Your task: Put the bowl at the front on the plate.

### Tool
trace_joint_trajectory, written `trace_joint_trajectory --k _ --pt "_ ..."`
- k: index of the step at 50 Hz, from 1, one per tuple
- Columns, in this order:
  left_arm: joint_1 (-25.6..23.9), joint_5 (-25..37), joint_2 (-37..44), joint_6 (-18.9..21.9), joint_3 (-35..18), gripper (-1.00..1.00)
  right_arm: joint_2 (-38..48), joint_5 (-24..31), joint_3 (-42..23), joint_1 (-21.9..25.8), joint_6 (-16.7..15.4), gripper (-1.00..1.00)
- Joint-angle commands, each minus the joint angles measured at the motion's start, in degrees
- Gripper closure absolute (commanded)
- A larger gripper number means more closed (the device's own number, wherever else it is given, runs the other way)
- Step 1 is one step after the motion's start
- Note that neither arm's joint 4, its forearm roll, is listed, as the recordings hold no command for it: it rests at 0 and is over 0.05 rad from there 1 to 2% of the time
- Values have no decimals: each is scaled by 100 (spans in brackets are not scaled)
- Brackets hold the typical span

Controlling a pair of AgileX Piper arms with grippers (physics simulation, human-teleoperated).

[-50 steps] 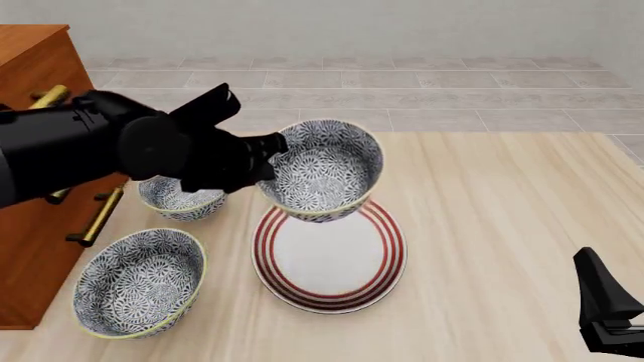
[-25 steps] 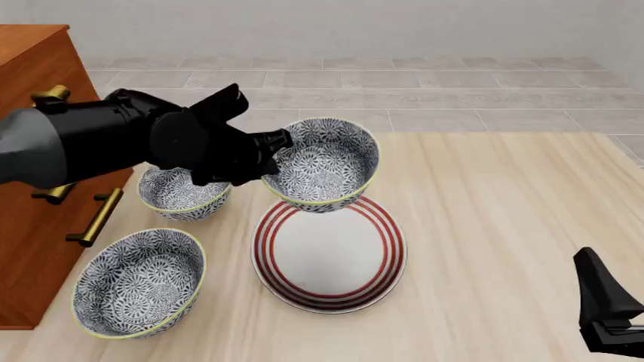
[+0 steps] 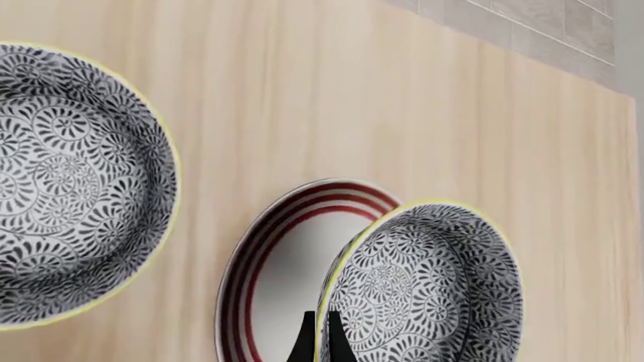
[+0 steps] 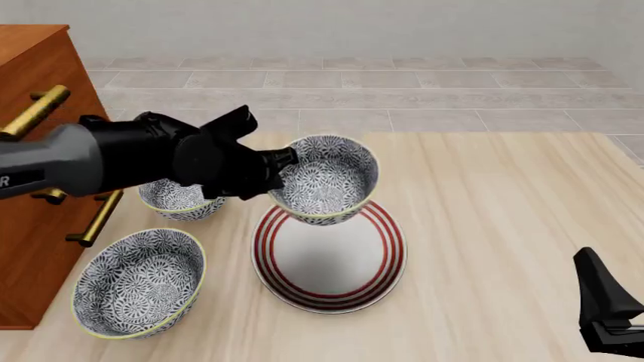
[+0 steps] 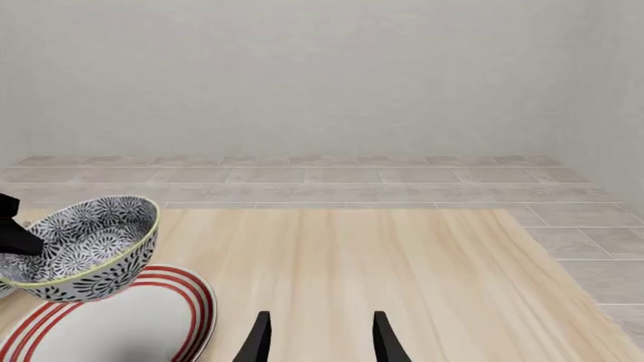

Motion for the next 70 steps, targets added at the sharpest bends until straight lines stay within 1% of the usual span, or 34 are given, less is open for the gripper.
trace_joint_trajectory --k 1,17,41,70 --pt "20 -271 195 14 130 100 3 -29 26 0 -1 -100" --pt "-23 -477 359 -13 288 100 3 -30 26 0 0 -100" --pt "5 -596 566 53 333 100 3 -30 26 1 -1 -100" --pt "49 -581 714 214 291 100 3 -30 26 1 -1 -100"
